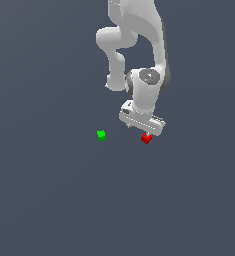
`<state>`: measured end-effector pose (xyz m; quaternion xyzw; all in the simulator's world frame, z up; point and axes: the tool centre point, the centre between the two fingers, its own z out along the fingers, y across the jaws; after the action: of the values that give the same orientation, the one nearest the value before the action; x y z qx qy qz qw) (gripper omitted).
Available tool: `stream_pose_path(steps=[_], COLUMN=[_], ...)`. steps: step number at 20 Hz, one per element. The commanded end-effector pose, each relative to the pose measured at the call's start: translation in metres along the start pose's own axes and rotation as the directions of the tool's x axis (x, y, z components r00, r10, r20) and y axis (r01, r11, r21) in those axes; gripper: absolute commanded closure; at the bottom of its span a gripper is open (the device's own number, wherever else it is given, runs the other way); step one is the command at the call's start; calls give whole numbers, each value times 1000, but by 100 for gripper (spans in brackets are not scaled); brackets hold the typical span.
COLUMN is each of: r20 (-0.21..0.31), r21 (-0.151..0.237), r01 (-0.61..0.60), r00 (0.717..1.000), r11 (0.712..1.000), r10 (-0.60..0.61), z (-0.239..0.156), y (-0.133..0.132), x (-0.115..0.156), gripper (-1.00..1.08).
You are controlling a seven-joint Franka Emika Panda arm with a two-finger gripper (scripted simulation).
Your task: Stack the red cube on top of the green cube.
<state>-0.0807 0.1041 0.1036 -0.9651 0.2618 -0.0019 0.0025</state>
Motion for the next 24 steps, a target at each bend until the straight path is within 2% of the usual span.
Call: stream_pose_path(steps=[1, 13, 24], r20=[0, 1, 1], r21=[-1, -6, -6], r01=[-45, -201, -233], r00=[999, 980, 972], r11=[999, 980, 972], r10=[45, 201, 233], z=[6, 29, 34], y=[-7, -36, -43], x=[-9, -37, -41], gripper=[-92, -92, -92])
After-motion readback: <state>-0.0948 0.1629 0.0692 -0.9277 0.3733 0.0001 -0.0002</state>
